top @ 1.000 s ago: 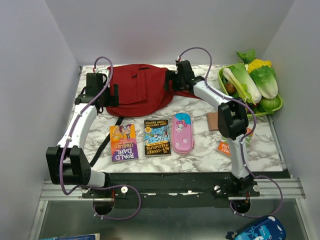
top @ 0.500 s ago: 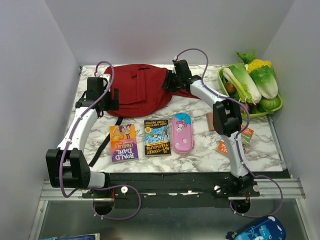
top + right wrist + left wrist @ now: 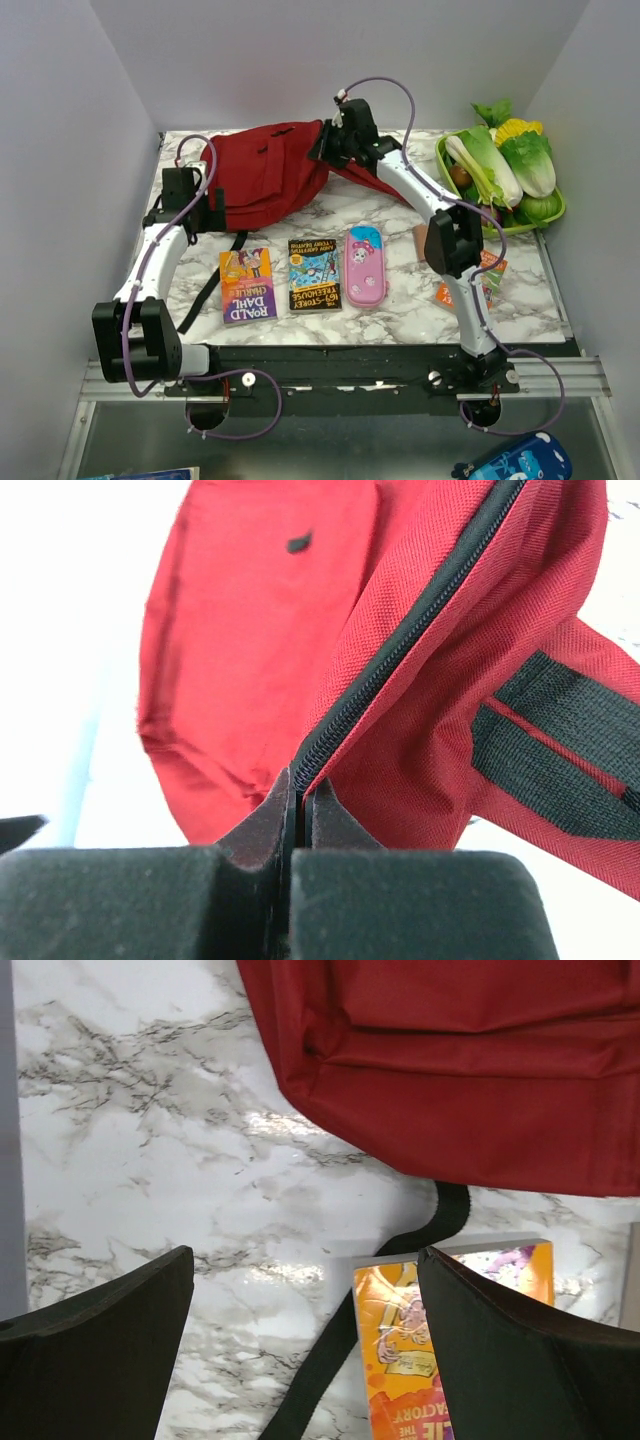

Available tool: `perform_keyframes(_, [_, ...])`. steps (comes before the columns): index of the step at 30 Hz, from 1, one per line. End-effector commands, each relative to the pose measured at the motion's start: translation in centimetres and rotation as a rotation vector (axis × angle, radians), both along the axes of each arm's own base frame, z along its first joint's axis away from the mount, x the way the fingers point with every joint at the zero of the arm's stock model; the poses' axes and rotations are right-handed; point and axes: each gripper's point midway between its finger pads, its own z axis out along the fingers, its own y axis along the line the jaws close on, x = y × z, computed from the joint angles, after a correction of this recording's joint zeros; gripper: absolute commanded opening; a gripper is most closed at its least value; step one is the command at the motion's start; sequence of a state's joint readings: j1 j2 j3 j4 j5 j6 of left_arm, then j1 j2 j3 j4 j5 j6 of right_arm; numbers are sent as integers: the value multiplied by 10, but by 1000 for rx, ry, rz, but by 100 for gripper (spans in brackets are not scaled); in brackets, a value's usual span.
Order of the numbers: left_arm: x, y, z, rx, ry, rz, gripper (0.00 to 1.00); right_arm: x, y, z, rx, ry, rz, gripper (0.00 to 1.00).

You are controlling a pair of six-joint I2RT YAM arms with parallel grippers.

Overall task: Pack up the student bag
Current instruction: Pick up the student bag at the center of the board, then place the student bag at the center of the board.

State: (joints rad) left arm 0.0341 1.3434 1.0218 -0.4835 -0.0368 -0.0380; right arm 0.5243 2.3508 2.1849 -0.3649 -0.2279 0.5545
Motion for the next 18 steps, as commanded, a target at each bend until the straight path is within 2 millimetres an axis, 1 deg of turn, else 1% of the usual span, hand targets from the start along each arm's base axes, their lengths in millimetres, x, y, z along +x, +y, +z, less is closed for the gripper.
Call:
perform_keyframes(1, [-1,14,9,3,-56,20,99,-33,29,137,211,-165,86,1])
perform_keyframes(2, [-3,15,8,3,-57,20,99,-39,30,156,247,-180,89,1])
perform_keyframes(4, [-4,19,11,7,-72,31,99,-52,35,170,276,-183,108,1])
perform_keyframes(5, [-6,20,8,12,-67,31,99,-59,33,178,301,-179,107,1])
perform_keyframes(7, [-7,22,7,18,-76,37,99,-74,35,184,328,-169,120,1])
perform_keyframes(8, [-10,23,2,20,-67,39,99,-79,35,193,353,-193,122,1])
perform_keyframes(9, [-11,23,0,21,-65,40,99,-94,32,193,358,-173,125,1])
perform_keyframes(10, [-10,24,-1,23,-68,42,99,-100,31,194,357,-181,126,1])
perform_keyframes(11, [-13,24,-7,23,-56,43,99,-109,28,195,348,-182,125,1])
perform_keyframes(12, [-13,24,-8,25,-57,46,99,-127,24,210,344,-215,137,1])
perform_keyframes(13, [-12,25,-8,25,-61,46,99,-133,17,183,289,-183,100,1])
perform_keyframes(15, [-13,24,-9,25,-68,46,99,-152,9,167,232,-178,84,1])
perform_keyframes(16, [-12,25,-7,24,-75,45,99,-165,-7,147,188,-159,49,1])
perform_keyframes(18, [-8,23,2,20,-99,37,99,-184,-20,116,111,-119,40,1])
